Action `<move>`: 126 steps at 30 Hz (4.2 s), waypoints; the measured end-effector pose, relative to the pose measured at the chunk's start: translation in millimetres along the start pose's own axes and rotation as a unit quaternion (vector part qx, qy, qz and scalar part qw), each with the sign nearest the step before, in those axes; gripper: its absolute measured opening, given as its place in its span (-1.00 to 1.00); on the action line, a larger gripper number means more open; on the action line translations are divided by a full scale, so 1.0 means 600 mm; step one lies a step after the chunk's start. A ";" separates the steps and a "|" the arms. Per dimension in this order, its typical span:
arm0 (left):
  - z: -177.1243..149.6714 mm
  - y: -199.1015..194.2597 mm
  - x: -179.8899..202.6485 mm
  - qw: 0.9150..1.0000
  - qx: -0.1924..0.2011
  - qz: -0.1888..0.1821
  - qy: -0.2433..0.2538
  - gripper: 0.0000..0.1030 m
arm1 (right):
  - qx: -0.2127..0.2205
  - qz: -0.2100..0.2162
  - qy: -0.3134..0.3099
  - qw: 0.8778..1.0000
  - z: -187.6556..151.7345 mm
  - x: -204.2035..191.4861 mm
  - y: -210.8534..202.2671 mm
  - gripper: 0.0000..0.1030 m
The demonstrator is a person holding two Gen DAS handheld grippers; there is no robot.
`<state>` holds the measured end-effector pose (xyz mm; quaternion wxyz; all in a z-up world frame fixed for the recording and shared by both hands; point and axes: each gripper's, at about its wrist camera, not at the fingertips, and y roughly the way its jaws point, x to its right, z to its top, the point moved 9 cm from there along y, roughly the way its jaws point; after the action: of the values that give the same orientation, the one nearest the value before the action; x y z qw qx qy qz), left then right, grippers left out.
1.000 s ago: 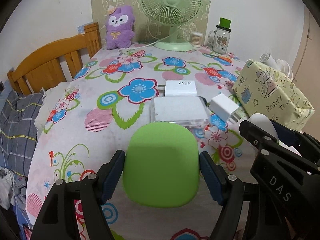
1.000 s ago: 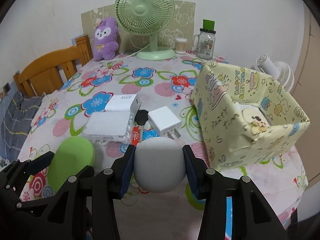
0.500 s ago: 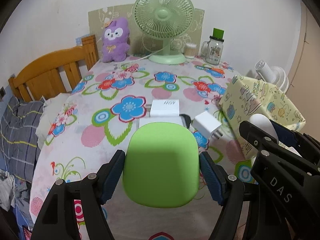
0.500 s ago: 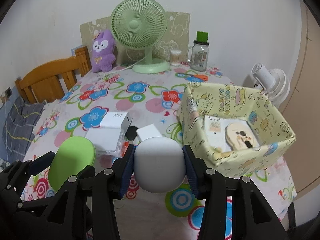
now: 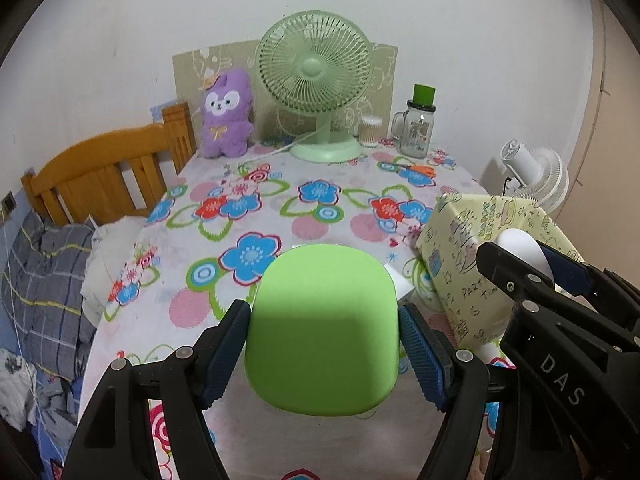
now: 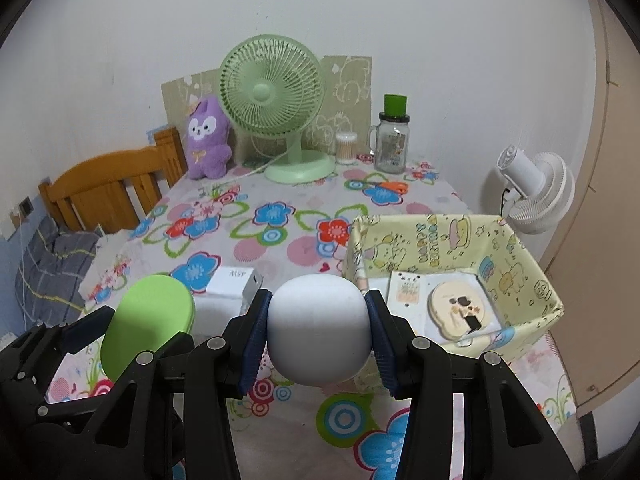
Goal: Organize rigid objects
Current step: 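Carry the white ball with right tool while left tool carries the green pad toward the box, then lower the green pad into the box with left tool while right tool releases the white ball inside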
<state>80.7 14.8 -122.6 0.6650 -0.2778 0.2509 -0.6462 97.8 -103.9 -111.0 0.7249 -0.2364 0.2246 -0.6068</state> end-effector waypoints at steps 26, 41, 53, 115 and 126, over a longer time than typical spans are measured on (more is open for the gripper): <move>0.070 -0.034 0.092 0.999 0.039 -0.007 0.024 0.49 | 0.037 -0.005 0.030 0.999 0.063 0.093 -0.041 -0.02; 0.084 -0.004 0.162 0.998 0.035 -0.030 0.041 0.49 | 0.031 -0.027 0.046 0.998 0.069 0.167 -0.023 -0.02; 0.095 0.030 0.215 0.998 0.029 -0.040 0.044 0.49 | 0.024 -0.039 0.051 0.998 0.072 0.225 0.002 -0.02; 0.039 0.197 0.351 0.987 -0.096 -0.056 0.114 0.56 | -0.069 -0.015 0.052 0.996 0.022 0.310 0.186 -0.01; 0.042 0.186 0.350 0.988 -0.090 -0.064 0.109 0.61 | -0.072 -0.005 0.052 0.996 0.022 0.297 0.172 0.33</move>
<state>186.9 -192.7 -176.7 0.5629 -0.2804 0.3608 -0.6887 214.8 -262.7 -170.9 0.6903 -0.2568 0.3040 -0.6042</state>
